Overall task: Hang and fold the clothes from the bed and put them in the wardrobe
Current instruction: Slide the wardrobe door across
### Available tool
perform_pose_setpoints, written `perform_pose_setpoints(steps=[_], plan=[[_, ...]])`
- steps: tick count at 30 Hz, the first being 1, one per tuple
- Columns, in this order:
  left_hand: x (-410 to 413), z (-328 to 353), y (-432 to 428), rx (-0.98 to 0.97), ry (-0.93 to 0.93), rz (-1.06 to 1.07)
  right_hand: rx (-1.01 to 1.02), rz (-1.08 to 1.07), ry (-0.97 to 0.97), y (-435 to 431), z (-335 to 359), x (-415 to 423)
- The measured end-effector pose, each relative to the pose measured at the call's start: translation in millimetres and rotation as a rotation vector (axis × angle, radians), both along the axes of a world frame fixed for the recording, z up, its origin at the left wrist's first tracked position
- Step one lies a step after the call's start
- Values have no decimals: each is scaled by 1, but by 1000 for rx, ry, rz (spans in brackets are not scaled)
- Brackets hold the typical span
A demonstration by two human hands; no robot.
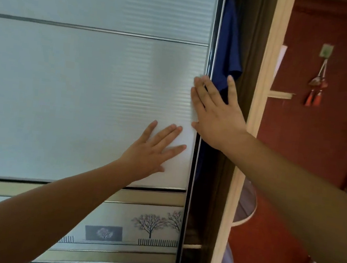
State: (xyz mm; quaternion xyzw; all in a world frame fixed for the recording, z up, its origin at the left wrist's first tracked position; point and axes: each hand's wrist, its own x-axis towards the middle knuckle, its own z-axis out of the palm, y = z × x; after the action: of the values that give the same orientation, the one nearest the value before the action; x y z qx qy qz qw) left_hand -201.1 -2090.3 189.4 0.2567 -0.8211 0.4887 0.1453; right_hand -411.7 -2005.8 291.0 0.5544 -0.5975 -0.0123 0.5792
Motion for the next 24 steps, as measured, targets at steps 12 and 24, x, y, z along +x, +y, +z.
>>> perform_pose_setpoints(steps=[12,24], plan=[[-60,1,7,-29,14,-91,63,-181,3,28,2,-38],[-69,6,19,79,-12,-95,116,-182,-149,39,-3,-39]])
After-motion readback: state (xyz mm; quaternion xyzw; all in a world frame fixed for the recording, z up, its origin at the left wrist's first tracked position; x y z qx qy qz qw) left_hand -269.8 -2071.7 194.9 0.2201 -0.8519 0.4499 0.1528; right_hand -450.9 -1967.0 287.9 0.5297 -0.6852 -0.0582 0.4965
